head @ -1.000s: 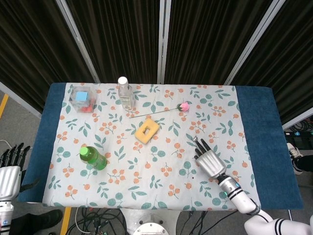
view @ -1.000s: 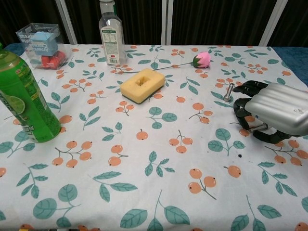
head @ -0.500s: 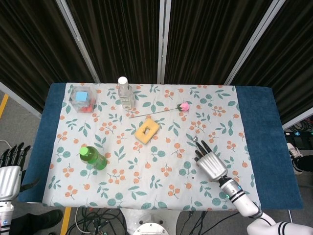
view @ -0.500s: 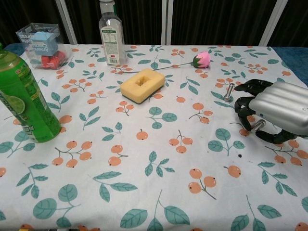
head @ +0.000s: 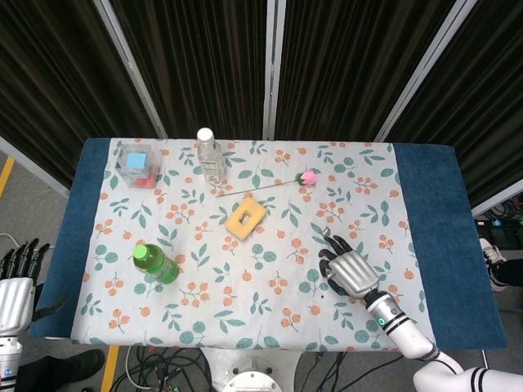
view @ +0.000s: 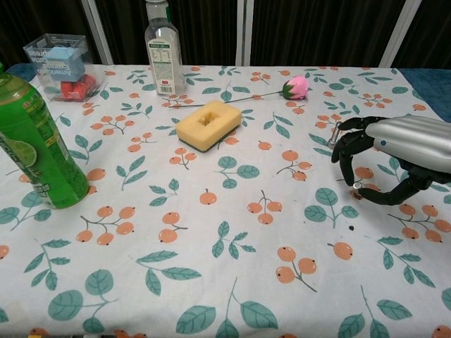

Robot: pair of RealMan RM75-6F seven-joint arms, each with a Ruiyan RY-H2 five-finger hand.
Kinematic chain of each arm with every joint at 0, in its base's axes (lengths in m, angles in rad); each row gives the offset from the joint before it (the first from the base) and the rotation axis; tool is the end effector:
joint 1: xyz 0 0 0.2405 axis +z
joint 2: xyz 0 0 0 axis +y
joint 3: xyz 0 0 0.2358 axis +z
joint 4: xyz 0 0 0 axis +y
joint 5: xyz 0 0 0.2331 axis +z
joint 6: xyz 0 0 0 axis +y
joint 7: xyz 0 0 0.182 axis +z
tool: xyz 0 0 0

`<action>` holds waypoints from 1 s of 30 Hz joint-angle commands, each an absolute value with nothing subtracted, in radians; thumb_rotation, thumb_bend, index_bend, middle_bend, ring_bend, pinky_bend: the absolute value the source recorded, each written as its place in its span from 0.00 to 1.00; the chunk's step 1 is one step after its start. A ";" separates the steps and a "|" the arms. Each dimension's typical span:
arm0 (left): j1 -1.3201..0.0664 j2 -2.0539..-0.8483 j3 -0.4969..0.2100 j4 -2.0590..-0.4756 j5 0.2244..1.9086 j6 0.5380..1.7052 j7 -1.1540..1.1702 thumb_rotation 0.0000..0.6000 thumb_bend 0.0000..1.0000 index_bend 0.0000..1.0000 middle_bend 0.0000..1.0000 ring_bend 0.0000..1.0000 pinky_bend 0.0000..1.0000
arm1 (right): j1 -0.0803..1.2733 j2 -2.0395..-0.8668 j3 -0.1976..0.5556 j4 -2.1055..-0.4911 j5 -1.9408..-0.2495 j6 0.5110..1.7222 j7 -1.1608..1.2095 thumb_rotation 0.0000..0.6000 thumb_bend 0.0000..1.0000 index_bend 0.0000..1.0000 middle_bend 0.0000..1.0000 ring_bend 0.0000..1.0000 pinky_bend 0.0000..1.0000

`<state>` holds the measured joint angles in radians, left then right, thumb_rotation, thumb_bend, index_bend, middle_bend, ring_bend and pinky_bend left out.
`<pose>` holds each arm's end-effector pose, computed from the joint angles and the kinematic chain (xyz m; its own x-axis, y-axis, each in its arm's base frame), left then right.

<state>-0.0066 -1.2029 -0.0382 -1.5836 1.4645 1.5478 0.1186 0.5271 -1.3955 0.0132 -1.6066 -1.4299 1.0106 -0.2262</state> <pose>-0.3168 0.1920 0.1161 0.4534 -0.0057 0.8913 0.8870 0.1008 -0.4506 -0.1796 -0.2862 -0.0400 0.4963 -0.3280 0.8038 -0.8279 -0.4576 0.3244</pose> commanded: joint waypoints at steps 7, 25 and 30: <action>-0.007 -1.203 -0.036 -1.581 1.465 1.545 0.119 1.00 0.00 0.09 0.00 0.00 0.00 | 0.528 -1.384 0.024 -1.607 -1.421 0.993 -0.101 1.00 0.34 0.59 0.27 0.01 0.00; -0.016 -1.200 -0.040 -1.589 1.464 1.534 0.132 1.00 0.00 0.09 0.00 0.00 0.00 | 0.514 -1.370 0.022 -1.581 -1.437 1.017 -0.051 1.00 0.34 0.55 0.25 0.00 0.00; -0.016 -1.201 -0.041 -1.592 1.464 1.537 0.135 1.00 0.00 0.09 0.00 0.00 0.00 | 0.512 -1.367 0.021 -1.580 -1.435 1.020 -0.077 1.00 0.34 0.53 0.25 0.00 0.00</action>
